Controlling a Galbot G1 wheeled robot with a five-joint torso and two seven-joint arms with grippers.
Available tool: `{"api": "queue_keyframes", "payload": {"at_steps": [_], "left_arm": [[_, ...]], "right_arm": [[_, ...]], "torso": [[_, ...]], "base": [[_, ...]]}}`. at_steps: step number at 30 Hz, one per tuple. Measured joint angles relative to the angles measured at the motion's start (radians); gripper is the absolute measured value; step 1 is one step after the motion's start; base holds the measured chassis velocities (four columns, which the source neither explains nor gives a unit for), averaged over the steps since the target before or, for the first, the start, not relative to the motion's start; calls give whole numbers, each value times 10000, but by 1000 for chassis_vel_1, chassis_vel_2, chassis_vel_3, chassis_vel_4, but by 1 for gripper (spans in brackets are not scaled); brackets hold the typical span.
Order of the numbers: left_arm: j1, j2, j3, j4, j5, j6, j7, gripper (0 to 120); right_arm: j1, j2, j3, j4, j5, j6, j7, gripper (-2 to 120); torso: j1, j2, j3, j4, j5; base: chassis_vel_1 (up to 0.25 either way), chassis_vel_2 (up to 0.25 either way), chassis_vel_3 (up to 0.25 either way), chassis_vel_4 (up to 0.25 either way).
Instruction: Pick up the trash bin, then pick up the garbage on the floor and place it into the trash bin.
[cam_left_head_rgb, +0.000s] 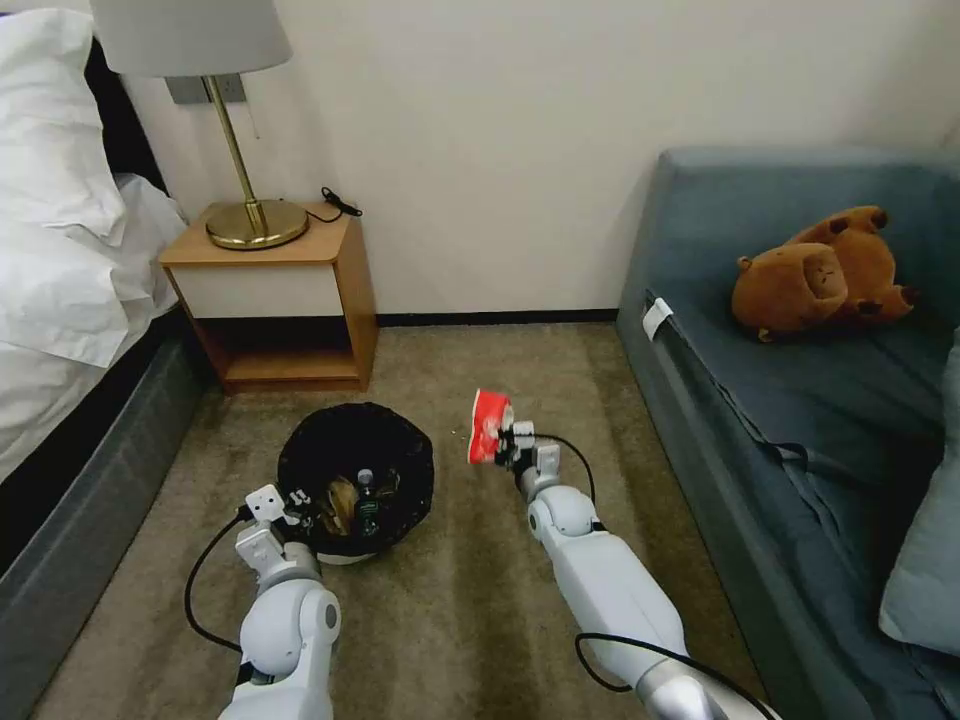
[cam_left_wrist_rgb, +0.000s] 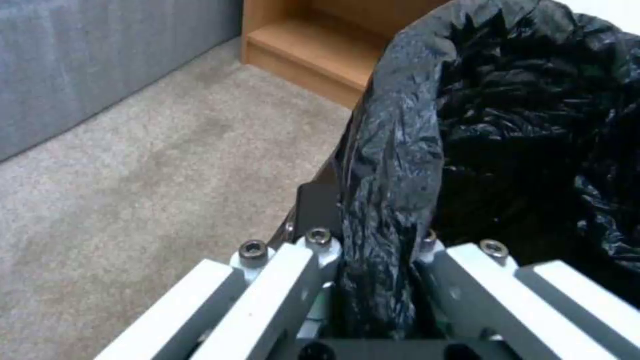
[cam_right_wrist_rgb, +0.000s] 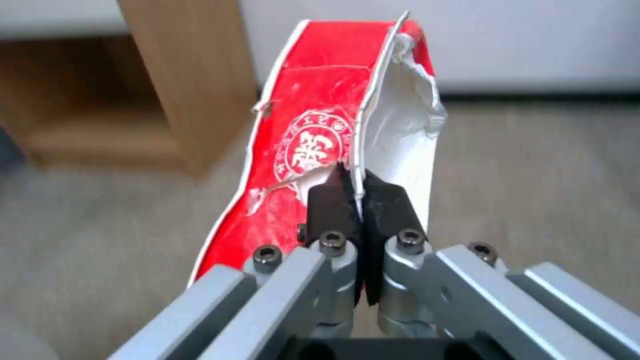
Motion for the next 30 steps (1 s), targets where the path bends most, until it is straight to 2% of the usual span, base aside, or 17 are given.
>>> {"api": "queue_keyframes", "payload": {"at_steps": [3, 5, 9, 13, 18, 23, 29, 30], "left_arm": [[-18, 0, 2, 45, -12, 0, 0, 4], [-61, 0, -2, 160, -51, -15, 1, 4], [-89, 0, -10, 168, -74, -17, 2, 4], [-124, 0, -5, 168, -83, -18, 6, 4], [-131, 0, 17, 153, -81, -17, 7, 4], [-70, 0, 85, 137, 2, -18, 15, 4], [-60, 0, 148, 60, 72, -18, 15, 4], [-60, 0, 161, 60, 88, -17, 15, 4]], "right_arm": [[-45, -9, -92, 337, -37, 228, 14, 0], [-233, -86, -492, 1318, -108, 784, -152, 0], [-334, -194, -833, 1972, -111, 985, -292, 0], [-524, -542, -1822, 2820, -166, 1168, -354, 0], [-680, -761, -2573, 2945, -532, 1317, -386, 0], [-704, -683, -3226, 2248, -1099, 1418, -322, 0], [-871, -800, -3433, 1937, -1370, 1320, -312, 1], [-944, -839, -3446, 1913, -1429, 1315, -312, 4]], "torso": [[0, 0, 0, 0, 0], [0, 0, 0, 0, 0], [0, 0, 0, 1, -1], [0, 0, 0, 1, -1], [0, 0, 0, 0, -1], [0, 0, 0, 2, 0], [0, 0, 0, 0, 1], [0, 0, 0, 0, 0]], "base": [[0, 0, 0, 0], [0, 0, 0, 0], [0, 0, 0, 0], [0, 0, 0, 0], [0, 0, 0, 0], [0, 0, 0, 0], [0, 0, 0, 0], [0, 0, 0, 0]]}}
